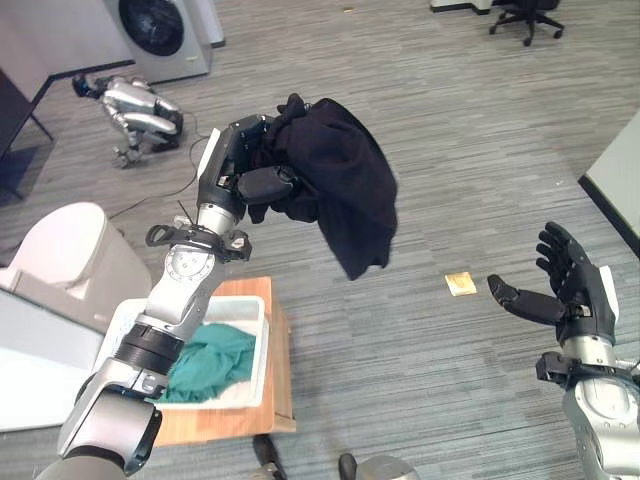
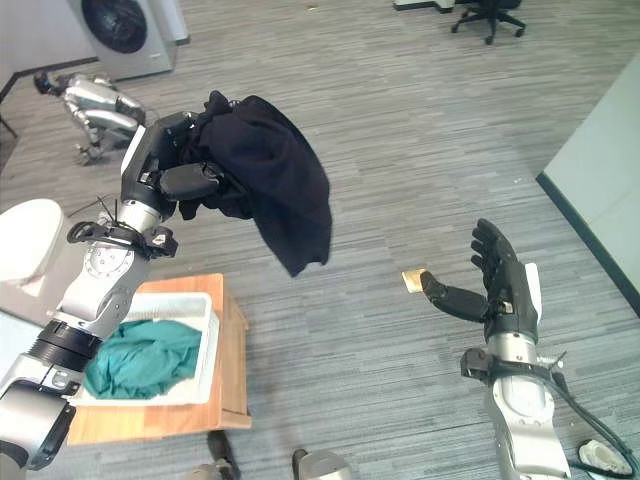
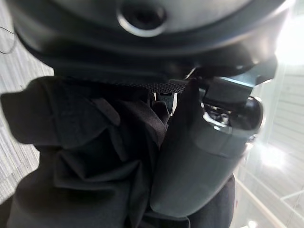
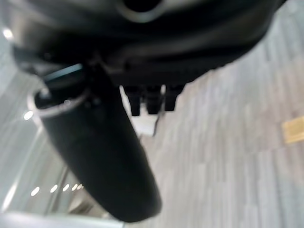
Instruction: Pick up bed clothes into laundry basket.
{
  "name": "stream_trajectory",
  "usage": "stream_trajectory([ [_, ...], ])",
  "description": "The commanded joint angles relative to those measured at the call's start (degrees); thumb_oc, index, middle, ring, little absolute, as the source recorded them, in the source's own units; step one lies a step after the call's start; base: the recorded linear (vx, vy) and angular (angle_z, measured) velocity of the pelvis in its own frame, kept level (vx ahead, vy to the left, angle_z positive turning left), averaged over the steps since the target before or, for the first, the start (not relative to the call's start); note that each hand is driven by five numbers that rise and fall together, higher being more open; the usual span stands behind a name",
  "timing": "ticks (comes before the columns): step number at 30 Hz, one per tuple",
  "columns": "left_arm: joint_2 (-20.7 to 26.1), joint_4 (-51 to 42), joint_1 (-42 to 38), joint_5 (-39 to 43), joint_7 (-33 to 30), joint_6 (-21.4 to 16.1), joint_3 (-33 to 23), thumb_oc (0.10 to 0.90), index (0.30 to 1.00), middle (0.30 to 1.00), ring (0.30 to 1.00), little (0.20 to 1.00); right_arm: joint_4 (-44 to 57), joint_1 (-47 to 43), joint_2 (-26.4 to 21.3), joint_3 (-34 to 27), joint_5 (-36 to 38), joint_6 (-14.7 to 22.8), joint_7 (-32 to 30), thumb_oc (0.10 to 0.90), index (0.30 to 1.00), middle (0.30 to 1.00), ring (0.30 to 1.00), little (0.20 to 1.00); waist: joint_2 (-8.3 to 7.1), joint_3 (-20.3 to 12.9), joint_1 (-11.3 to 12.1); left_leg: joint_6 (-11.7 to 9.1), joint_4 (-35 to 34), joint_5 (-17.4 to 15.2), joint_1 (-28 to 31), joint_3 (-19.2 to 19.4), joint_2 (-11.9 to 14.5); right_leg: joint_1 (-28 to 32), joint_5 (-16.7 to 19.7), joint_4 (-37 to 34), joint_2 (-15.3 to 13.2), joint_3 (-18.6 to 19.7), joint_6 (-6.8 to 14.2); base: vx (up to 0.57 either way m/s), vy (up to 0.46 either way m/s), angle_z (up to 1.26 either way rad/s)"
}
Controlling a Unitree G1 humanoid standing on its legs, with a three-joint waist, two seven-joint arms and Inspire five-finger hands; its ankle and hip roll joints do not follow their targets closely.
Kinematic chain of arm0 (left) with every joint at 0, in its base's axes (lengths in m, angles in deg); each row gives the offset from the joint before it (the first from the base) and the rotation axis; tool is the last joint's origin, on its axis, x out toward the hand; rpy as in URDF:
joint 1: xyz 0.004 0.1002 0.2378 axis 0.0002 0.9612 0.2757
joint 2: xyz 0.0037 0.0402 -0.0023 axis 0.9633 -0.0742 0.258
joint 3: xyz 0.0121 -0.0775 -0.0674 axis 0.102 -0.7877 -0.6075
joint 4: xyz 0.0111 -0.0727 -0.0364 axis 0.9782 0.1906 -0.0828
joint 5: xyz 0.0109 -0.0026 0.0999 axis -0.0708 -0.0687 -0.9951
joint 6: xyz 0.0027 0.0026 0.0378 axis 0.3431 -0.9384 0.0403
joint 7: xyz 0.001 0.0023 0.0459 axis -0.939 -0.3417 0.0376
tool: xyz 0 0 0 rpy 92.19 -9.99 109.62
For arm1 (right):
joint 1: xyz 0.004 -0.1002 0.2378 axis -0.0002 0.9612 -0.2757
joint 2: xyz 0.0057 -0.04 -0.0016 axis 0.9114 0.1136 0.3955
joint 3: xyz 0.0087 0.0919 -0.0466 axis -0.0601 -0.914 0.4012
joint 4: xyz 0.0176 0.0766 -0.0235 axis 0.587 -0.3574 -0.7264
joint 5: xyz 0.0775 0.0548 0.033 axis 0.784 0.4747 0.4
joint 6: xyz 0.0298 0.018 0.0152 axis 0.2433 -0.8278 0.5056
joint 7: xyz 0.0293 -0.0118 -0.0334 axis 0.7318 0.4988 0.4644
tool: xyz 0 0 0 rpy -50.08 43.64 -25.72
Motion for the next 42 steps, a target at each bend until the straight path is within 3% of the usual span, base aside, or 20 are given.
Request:
stream_trajectory([
  [1, 5.0, -4.4, -7.3, -3.7, -2.7, -7.6, -8.2, 0.400, 0.300, 0.300, 0.300, 0.300, 2.8, -4.6, -2.9, -6.3, -1.8, 5.0, -2.2, 0.800, 0.900, 0.900, 0.900, 0.900, 0.39, -3.9, 0.5, -7.7, -8.6, -3.2, 11.8, -1.1, 5.1, -2.6, 0.2, -1.8, -6.9, 3.4, 8.5, 0.06, 0.103, 0.32],
  [10, 2.4, -15.1, 5.8, -13.3, -3.7, -5.8, -15.4, 0.400, 0.300, 0.300, 0.300, 0.300, 2.7, -4.4, -0.7, -8.8, -3.5, 5.0, -3.1, 0.800, 0.900, 0.900, 0.900, 0.900, -0.96, -3.9, 4.2, -5.6, -8.6, -5.7, 11.0, -2.6, 2.8, -3.9, 0.5, -1.3, -8.7, 2.6, 9.6, 0.02, 0.072, 0.19],
  [19, 8.7, -15.8, 17.8, -24.2, -6.6, -4.3, -28.2, 0.400, 0.300, 0.300, 0.300, 0.300, 2.8, -1.8, 0.1, -13.0, -3.2, 5.7, -2.5, 0.800, 0.900, 0.900, 0.900, 0.900, -1.45, -4.1, 6.5, -5.6, -8.6, -6.1, 10.8, -3.3, 2.6, -3.3, 0.6, -2.8, -8.7, 1.8, 9.6, 0.01, -0.002, 0.12],
  [30, 16.8, -8.4, 25.1, -23.0, -7.9, -3.9, -36.2, 0.400, 0.300, 0.300, 0.300, 0.300, 4.6, -1.6, -0.5, -12.8, -1.2, 5.7, -0.5, 0.800, 0.900, 0.900, 0.900, 0.900, -0.63, -4.0, 7.5, -6.1, -8.6, -5.8, 10.6, -4.0, 2.6, -2.4, 0.8, -3.9, -8.6, 0.6, 9.8, 0.01, -0.007, 0.08],
  [36, 16.3, -8.1, 29.6, -17.2, -6.5, -5.0, -39.1, 0.400, 0.300, 0.300, 0.300, 0.300, 5.2, -1.6, -0.3, -12.7, 0.2, 6.0, -0.2, 0.800, 0.900, 0.900, 0.900, 0.900, -0.27, -3.8, 8.2, -6.2, -8.6, -5.6, 10.0, -4.5, 2.5, -2.6, 0.8, -3.8, -8.7, 0.1, 9.8, 0.00, -0.001, 0.04],
  [42, 15.9, -6.8, 31.9, -17.1, -7.9, -5.0, -41.4, 0.400, 0.300, 0.300, 0.300, 0.300, 4.8, -1.7, -0.4, -11.4, -0.5, 5.4, 0.2, 0.800, 0.900, 0.900, 0.900, 0.900, 0.04, -3.2, 9.1, -6.1, -8.6, -5.4, 9.5, -5.1, 2.3, -2.7, 0.9, -3.8, -8.8, -0.5, 9.9, -0.01, 0.001, 0.03],
])
